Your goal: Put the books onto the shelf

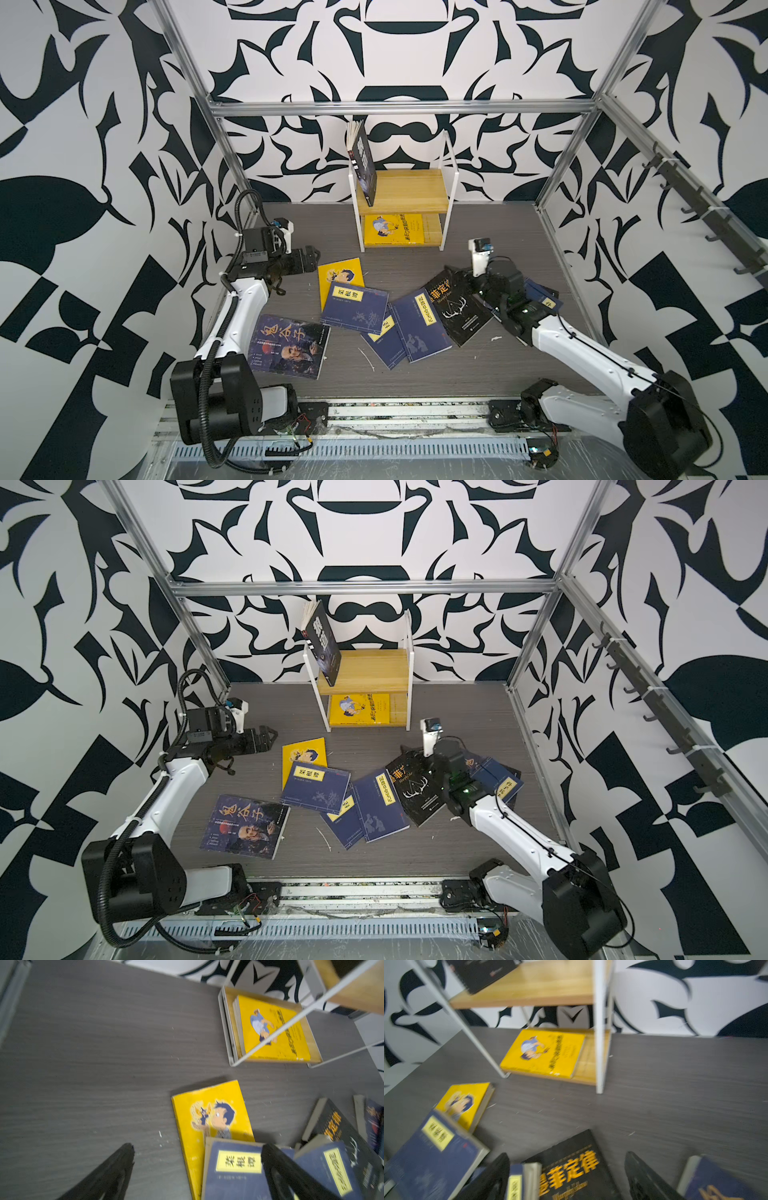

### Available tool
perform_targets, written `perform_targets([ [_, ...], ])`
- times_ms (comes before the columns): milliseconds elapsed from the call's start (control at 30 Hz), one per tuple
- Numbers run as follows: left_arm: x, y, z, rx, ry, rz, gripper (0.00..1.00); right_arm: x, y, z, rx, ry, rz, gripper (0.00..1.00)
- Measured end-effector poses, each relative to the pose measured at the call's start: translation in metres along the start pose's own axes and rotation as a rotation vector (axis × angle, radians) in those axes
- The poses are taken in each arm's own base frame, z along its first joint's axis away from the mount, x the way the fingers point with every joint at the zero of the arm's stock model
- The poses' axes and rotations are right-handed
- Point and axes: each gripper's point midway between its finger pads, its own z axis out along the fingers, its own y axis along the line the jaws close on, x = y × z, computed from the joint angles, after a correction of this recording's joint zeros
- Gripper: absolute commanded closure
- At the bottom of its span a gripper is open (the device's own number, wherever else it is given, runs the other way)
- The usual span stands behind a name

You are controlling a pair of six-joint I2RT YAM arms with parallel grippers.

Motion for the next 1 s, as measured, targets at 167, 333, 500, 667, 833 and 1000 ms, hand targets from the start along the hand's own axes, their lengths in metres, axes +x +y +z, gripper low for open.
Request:
perform_targets([
  [167, 0.058, -0.008, 0.01, 0.079, 0.155, -0.052, 0.01, 0.037, 0.065, 0.006, -0.114, 0.165, -0.002, 0.23],
  [333, 0.081, -0.019, 0.012, 0.16, 0.229, -0.102, 0.01, 0.058, 0.11, 0.02, -0.176, 0.28, 0.023, 0.28],
  [500, 0.094, -0.021, 0.024, 0.196, 0.292, -0.154, 0.02, 0.083, 0.133, 0.04, -0.208, 0.382, 0.106, 0.33],
  [667, 0.109, -0.023, 0.036, 0.221, 0.362, -0.213, 0.04, 0.118, 0.145, 0.058, -0.23, 0.487, 0.184, 0.45],
  [833, 0.118, -0.023, 0.048, 0.226, 0.411, -0.254, 0.1, 0.136, 0.159, 0.074, -0.267, 0.544, 0.258, 0.56],
  [1000, 0.123, -0.025, 0.059, 0.232, 0.461, -0.294, 0.19, 0.146, 0.172, 0.088, -0.303, 0.588, 0.318, 0.58],
])
